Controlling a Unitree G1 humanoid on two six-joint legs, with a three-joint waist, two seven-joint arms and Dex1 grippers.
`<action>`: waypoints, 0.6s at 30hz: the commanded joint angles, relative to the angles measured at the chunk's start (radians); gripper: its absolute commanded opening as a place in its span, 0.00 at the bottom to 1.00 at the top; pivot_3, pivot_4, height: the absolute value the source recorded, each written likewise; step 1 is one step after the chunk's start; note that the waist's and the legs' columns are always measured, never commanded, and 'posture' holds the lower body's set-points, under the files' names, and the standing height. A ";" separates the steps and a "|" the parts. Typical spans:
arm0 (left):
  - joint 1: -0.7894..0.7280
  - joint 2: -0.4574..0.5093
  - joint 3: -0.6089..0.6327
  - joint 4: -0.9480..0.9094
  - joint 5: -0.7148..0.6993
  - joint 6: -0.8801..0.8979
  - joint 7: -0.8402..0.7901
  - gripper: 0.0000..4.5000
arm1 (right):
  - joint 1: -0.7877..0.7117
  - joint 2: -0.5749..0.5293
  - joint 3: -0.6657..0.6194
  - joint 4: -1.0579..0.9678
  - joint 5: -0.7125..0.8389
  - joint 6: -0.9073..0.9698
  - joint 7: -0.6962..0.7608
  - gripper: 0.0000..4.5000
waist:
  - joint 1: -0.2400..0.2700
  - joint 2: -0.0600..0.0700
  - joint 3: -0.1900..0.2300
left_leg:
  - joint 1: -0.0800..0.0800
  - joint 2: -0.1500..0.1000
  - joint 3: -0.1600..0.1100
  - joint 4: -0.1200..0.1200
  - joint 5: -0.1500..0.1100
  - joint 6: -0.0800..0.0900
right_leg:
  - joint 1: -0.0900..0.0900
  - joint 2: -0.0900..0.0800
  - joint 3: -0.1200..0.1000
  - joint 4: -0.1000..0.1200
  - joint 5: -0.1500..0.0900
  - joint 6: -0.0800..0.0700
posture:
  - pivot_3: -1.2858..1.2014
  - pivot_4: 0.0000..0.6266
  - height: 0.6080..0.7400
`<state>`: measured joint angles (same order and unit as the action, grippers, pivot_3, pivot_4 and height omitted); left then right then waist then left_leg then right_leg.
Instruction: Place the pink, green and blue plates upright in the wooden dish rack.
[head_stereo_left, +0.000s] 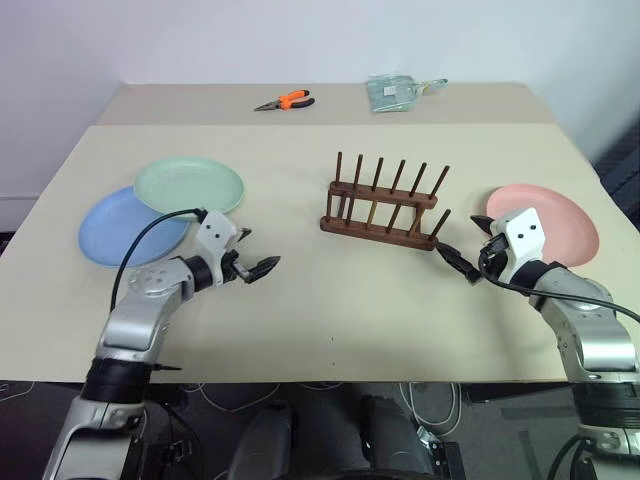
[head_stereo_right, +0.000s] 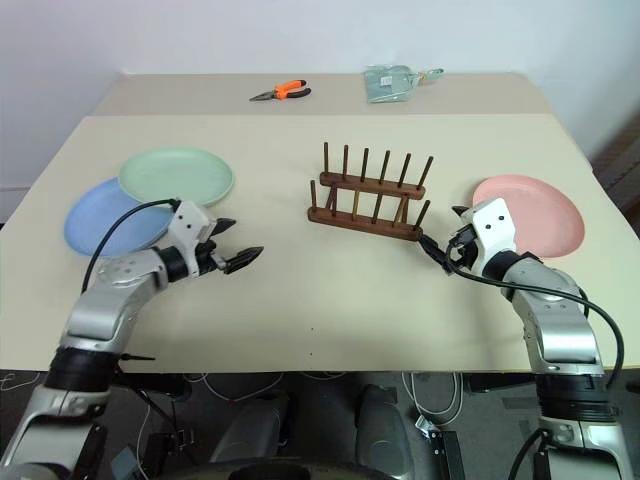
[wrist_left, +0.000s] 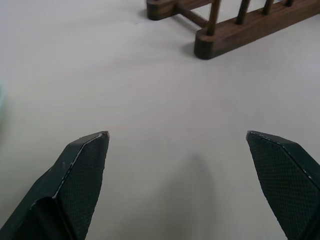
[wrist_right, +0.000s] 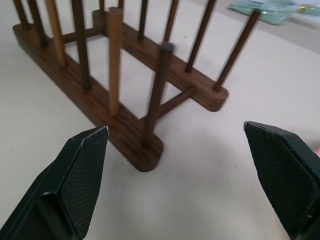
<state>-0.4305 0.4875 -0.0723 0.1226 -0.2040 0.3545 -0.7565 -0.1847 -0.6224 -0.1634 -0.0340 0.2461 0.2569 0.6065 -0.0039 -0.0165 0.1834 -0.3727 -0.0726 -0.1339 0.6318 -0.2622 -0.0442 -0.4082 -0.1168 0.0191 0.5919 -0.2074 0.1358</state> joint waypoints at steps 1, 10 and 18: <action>-0.165 -0.059 -0.095 0.250 0.087 -0.154 -0.062 1.00 | 0.018 0.031 0.009 -0.065 -0.036 -0.032 -0.051 0.99 | 0.007 0.000 0.000 | 0.000 0.000 0.000 0.000 0.000 0.000 | 0.000 0.000 0.000 0.000 0.000 0.000 | 0.52 0.24 1.00; -0.548 -0.256 -0.169 0.940 0.229 -0.462 -0.135 1.00 | 0.222 0.102 -0.041 -0.341 -0.058 0.046 -0.195 0.99 | 0.017 -0.002 0.000 | -0.001 -0.001 0.000 0.000 0.000 0.001 | 0.000 0.000 0.000 -0.002 -0.001 0.003 | 0.52 0.24 1.00; -0.608 -0.317 -0.130 1.071 0.250 -0.551 -0.162 0.47 | 0.321 0.112 -0.085 -0.443 -0.067 0.091 -0.243 1.00 | 0.015 -0.002 -0.001 | 0.000 0.000 0.000 0.000 -0.001 0.001 | 0.001 0.000 0.000 -0.002 -0.002 0.006 | 0.52 0.24 1.00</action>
<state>-1.0271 0.1775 -0.2105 1.1823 0.0326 -0.1846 -0.9121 0.1394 -0.5090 -0.2159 -0.4325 0.1777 0.3476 0.3696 0.0113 -0.0188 0.1826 -0.3730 -0.0730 -0.1335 0.6321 -0.2627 -0.0432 -0.4073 -0.1170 0.0187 0.5897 -0.2093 0.1419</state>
